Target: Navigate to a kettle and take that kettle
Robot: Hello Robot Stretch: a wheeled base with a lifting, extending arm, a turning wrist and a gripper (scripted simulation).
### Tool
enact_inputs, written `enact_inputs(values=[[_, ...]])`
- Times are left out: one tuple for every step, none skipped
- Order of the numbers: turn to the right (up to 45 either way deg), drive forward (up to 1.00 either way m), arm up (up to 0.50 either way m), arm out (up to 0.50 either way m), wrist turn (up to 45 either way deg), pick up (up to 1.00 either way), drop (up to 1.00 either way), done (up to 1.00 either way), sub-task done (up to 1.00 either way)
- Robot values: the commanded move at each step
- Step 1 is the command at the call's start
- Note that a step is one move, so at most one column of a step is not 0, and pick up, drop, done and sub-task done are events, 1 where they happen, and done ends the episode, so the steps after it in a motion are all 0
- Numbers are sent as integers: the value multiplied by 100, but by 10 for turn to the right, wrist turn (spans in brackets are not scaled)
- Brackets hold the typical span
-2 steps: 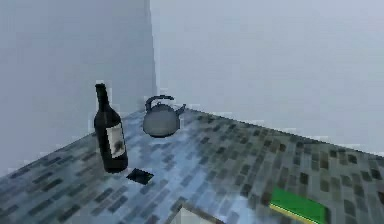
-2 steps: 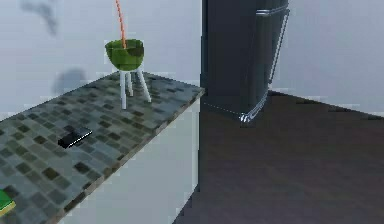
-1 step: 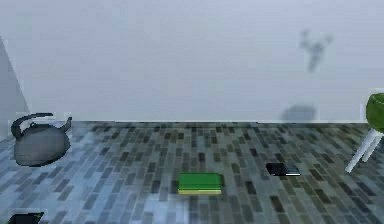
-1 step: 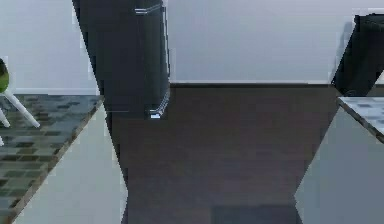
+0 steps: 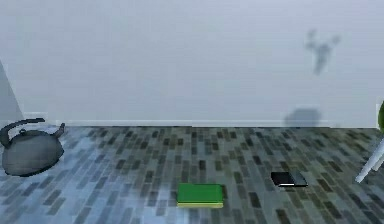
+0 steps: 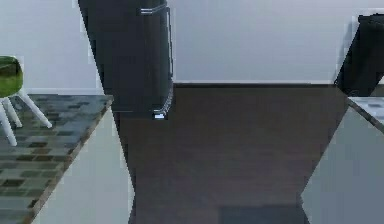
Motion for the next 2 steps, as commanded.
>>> enact_inputs(values=[[-450,0,0,0,0,0,0,0,0],[-450,0,0,0,0,0,0,0,0]])
